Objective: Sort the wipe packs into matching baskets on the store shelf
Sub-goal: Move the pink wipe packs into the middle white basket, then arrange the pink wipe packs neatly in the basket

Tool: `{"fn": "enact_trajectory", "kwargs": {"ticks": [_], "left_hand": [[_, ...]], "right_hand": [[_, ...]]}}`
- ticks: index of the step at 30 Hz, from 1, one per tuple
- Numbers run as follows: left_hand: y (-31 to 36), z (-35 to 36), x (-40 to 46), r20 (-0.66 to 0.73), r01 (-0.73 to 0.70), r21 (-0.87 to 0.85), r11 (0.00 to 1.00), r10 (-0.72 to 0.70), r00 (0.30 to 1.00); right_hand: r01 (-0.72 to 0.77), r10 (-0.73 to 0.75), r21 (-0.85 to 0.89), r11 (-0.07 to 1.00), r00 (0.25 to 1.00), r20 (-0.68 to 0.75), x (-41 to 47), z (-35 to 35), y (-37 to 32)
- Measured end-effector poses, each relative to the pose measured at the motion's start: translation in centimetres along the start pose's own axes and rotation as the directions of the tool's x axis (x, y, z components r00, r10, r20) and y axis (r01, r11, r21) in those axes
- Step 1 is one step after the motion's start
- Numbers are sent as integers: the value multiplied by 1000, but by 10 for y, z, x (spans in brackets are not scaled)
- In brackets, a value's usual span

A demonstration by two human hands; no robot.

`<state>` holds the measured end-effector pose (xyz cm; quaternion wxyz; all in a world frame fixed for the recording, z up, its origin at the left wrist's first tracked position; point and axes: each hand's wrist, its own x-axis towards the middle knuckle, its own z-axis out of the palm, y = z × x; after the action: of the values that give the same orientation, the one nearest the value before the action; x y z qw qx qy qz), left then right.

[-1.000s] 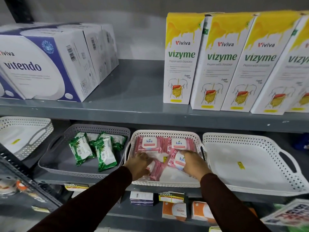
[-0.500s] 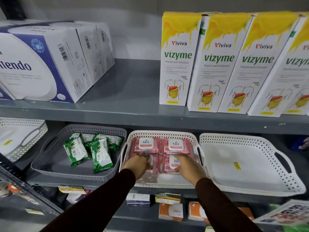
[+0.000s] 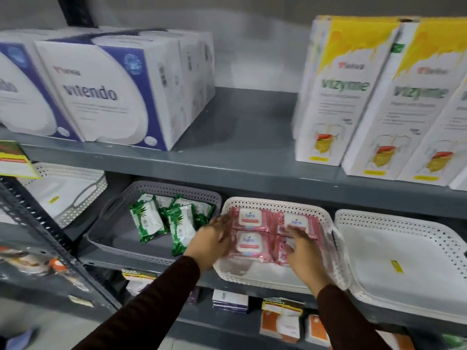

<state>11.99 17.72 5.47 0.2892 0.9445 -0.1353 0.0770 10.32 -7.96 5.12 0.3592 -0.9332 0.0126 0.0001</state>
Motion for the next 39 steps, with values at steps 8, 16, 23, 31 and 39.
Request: {"fn": "enact_trajectory", "kwargs": {"ticks": [8, 16, 23, 31, 39], "left_hand": [[-163, -122, -14, 233, -3, 545, 838, -148, 961], [-214, -143, -4, 370, -155, 578, 801, -88, 925], [-241, -142, -24, 380, -104, 570, 815, -150, 913], [-248, -135, -20, 305, -67, 527, 847, -115, 945], [-251, -131, -15, 324, -34, 511, 859, -156, 933]], "right_hand": [[291, -290, 28, 956, 957, -22, -1, 104, -158], [195, -133, -428, 882, 976, 171, 25, 199, -220], [172, -69, -474, 863, 972, 226, 27, 200, -216], [317, -207, -220, 923, 888, 410, 30, 197, -209], [313, -220, -197, 929, 896, 386, 29, 209, -209]]}}
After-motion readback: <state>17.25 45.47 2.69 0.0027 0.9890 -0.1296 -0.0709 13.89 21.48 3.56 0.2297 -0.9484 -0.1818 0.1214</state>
